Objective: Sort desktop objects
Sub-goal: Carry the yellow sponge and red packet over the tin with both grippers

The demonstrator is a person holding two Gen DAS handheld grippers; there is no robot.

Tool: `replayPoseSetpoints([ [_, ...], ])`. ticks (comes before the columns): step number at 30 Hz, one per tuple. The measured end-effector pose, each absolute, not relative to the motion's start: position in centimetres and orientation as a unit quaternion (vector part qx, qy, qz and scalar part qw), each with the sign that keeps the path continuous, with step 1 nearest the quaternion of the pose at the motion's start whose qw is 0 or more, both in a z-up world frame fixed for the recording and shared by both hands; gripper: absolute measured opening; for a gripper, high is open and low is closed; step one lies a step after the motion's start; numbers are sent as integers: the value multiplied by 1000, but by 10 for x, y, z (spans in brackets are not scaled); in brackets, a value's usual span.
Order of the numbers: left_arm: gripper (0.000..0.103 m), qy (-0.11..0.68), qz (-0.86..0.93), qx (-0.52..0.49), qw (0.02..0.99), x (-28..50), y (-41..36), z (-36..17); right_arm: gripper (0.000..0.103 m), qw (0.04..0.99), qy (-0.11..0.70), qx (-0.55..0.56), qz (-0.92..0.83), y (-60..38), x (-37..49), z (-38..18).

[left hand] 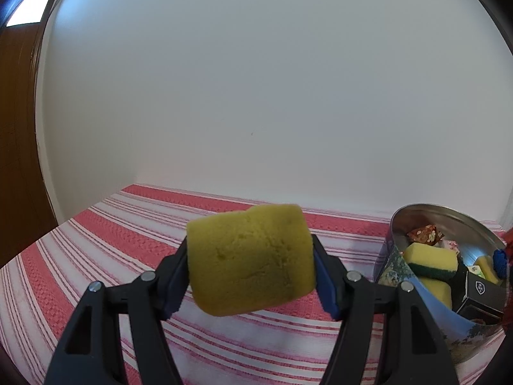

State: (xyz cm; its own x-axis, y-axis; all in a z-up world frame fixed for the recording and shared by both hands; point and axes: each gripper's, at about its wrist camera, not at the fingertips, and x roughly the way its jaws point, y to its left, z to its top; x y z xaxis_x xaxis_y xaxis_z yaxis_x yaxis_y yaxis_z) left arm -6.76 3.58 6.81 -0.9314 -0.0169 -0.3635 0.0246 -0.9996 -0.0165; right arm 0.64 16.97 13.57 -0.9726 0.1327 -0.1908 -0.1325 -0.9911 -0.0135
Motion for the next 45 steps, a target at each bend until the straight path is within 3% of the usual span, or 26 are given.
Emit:
replayPoseSetpoints([
  [20,68,7,-986,167,7,-55,44,70,41,124,36,-67,989,242,50,142],
  [45,68,-27,-980,155,-125,-29,140,95,41,174,100,-71,977,295,61,158],
])
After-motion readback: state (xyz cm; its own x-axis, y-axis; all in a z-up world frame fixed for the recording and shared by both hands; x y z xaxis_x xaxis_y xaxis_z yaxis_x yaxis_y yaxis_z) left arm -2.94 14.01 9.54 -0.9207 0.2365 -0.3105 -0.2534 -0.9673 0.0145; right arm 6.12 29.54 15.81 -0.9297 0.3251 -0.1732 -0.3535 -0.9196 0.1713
